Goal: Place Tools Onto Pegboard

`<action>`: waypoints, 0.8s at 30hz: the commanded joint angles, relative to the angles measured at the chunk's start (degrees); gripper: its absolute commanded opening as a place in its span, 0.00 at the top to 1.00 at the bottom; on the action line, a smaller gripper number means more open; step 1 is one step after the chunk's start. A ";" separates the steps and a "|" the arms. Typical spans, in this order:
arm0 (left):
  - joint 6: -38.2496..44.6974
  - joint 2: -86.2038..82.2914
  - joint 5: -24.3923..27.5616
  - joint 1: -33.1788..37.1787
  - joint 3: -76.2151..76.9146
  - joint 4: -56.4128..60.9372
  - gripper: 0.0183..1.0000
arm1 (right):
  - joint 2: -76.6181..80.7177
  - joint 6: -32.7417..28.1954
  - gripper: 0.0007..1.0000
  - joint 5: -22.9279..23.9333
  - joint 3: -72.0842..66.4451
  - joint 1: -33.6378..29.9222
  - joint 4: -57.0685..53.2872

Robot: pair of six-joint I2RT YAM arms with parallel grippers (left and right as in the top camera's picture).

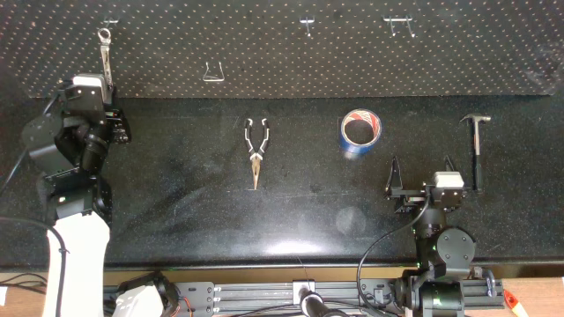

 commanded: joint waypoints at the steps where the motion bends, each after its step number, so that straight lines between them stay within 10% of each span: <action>1: -0.74 -0.02 -0.52 -0.07 3.67 0.39 0.99 | -0.35 -0.59 0.00 -0.31 -0.11 0.09 -0.33; 24: -2.01 1.64 -3.52 -0.07 5.55 -7.34 0.99 | -0.35 -0.59 0.00 -0.31 -0.11 0.09 -0.33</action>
